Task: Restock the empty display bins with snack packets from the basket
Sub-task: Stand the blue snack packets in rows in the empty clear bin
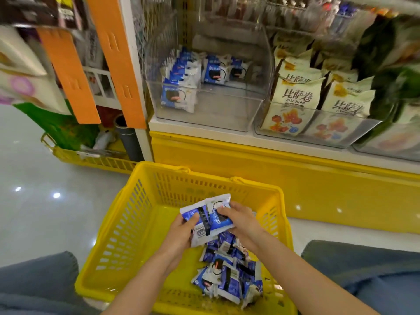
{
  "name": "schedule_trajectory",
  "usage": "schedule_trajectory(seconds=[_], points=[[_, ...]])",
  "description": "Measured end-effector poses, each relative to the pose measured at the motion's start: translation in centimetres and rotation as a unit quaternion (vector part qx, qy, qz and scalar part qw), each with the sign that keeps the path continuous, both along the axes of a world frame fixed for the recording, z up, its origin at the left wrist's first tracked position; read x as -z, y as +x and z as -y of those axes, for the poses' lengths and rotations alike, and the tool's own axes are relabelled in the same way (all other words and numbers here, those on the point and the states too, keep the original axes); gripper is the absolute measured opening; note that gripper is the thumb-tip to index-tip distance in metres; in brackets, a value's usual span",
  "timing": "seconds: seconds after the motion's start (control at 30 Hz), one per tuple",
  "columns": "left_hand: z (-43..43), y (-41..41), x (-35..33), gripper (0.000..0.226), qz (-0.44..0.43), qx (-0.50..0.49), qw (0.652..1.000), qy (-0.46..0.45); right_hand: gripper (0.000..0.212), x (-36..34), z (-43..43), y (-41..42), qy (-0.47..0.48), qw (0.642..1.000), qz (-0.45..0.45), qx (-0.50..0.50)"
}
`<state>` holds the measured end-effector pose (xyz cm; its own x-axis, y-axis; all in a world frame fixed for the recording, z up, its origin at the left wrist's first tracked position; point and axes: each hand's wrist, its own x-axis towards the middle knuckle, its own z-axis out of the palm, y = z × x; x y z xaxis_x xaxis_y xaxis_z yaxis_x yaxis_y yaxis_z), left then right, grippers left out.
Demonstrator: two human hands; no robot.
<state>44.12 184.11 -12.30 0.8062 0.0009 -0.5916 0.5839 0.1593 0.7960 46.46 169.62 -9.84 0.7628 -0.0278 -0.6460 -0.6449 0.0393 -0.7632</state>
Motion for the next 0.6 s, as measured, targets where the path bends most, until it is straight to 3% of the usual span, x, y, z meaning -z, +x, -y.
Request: schedule_trajectory(seconds=[0.1, 0.17, 0.27, 0.33, 0.47, 0.6], points=[[-0.3, 0.6, -1.1, 0.005, 0.004, -0.062, 0.998, -0.003, 0.054, -2.1, -0.3, 0.9, 0.085, 0.995, 0.023, 0.037], [-0.2, 0.9, -2.1, 0.012, 0.001, -0.087, 0.996, -0.031, 0.035, -3.5, -0.5, 1.4, 0.118, 0.991, 0.066, 0.008], [0.3, 1.0, -4.1, 0.039, 0.045, -0.039, 0.991, -0.118, 0.027, -5.1, -1.2, 1.8, 0.08, 0.989, 0.122, -0.039], [0.6, 0.9, -5.4, 0.044, 0.086, -0.034, 0.986, -0.136, 0.03, -6.2, -1.6, 2.0, 0.04, 0.986, 0.15, -0.055], [0.7, 1.3, -7.6, 0.033, 0.17, -0.066, 0.983, -0.001, 0.028, -8.7, -1.9, 2.3, -0.041, 0.967, 0.222, -0.117], [-0.4, 2.2, -10.4, 0.033, 0.22, -0.045, 0.969, 0.103, 0.026, -11.5, -1.6, 2.9, -0.049, 0.955, 0.245, -0.162]])
